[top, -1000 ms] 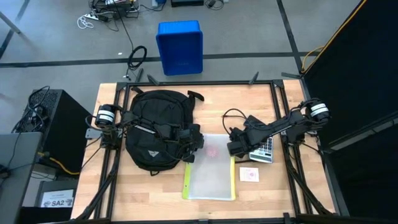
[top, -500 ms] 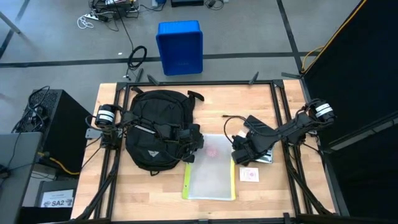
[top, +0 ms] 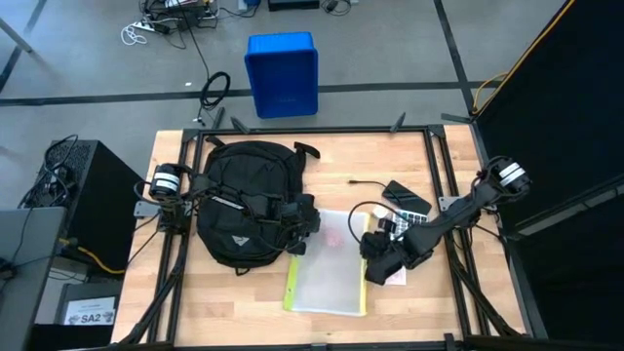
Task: Unpack backpack
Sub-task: Remove the red scented candle jar from the white zip bag
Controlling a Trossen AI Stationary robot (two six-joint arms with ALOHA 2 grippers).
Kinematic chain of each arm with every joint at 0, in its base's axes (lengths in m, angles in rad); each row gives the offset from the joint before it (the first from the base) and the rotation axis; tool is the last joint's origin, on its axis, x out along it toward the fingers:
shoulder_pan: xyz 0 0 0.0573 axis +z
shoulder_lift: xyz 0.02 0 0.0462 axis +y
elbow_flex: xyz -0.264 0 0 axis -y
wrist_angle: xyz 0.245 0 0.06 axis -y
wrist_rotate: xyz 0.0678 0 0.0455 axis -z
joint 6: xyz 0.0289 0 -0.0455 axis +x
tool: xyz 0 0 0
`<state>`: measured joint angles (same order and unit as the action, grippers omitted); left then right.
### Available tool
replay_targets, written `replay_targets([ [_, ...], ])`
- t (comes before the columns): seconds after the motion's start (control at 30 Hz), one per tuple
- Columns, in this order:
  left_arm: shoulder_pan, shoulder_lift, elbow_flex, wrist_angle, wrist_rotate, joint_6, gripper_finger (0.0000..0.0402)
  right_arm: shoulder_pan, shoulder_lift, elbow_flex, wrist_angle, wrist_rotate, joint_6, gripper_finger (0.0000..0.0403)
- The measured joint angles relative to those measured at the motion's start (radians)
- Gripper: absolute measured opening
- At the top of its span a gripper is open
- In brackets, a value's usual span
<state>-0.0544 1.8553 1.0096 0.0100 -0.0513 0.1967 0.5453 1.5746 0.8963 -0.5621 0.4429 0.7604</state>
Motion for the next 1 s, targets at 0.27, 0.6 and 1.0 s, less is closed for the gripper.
replay_targets([
  [0.27,0.0,0.0,0.0,0.032,0.0,-0.001,0.0,-0.056,0.045,-0.029,0.083,0.034,-0.054,0.0172],
  [0.6,0.0,0.006,0.0,0.033,-0.029,-0.003,0.0,-0.131,0.11,-0.085,0.333,0.052,-0.199,0.0231],
  [1.0,0.023,0.117,0.002,0.196,0.05,0.051,0.0,-0.181,0.204,-0.083,0.497,0.07,-0.254,0.0305],
])
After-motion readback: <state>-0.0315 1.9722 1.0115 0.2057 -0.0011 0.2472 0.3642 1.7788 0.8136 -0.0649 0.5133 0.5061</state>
